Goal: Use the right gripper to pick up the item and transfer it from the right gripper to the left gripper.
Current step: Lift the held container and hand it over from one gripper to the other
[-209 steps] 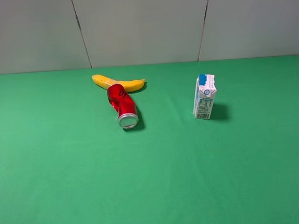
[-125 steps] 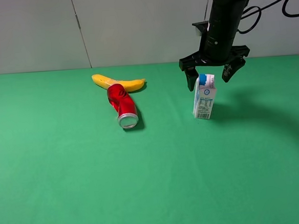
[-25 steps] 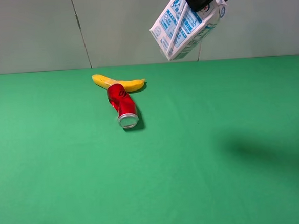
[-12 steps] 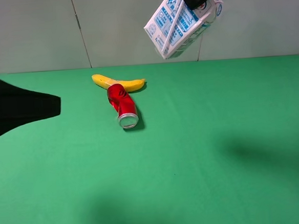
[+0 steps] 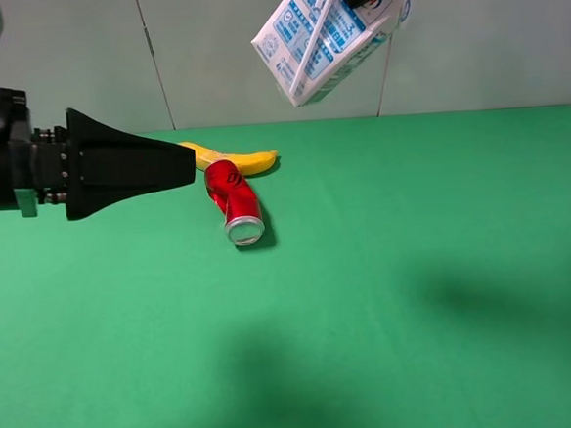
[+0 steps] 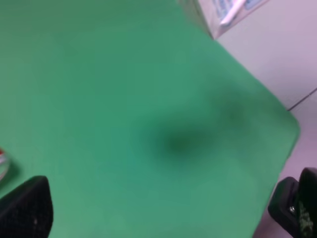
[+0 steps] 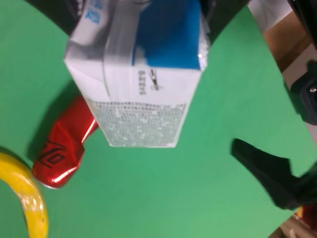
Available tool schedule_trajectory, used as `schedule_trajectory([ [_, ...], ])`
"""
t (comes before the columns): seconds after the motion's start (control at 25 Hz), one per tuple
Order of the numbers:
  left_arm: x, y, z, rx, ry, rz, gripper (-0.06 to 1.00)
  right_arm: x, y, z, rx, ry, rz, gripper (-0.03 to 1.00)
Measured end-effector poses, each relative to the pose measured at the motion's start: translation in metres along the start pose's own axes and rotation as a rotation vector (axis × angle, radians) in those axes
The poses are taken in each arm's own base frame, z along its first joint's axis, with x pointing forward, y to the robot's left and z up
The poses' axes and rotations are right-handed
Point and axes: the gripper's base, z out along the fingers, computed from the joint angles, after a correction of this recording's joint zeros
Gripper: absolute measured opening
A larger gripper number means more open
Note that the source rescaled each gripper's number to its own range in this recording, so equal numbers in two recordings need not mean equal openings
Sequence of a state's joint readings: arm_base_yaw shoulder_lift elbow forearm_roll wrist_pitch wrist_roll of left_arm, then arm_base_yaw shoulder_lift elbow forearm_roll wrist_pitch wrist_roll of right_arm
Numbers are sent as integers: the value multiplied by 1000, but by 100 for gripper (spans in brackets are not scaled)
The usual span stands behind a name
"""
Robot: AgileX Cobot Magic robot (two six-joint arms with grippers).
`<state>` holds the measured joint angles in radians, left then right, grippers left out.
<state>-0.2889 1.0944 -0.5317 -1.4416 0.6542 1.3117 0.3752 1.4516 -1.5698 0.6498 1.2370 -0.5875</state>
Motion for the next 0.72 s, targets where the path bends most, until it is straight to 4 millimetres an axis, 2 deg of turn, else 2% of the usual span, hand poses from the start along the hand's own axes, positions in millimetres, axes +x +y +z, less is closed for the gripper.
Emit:
schedule_trajectory([
  [0.24,-8,13,15,9,18,102,95,-2,-1,5,-40,-13,-20,0],
  [0.48,-19,27,29,-2,55,221,95,-2,-11,21,-65,10,-74,0],
  [0.72,-26,42,42,-19,126,292,95,-1,-17,29,-66,27,-156,0],
])
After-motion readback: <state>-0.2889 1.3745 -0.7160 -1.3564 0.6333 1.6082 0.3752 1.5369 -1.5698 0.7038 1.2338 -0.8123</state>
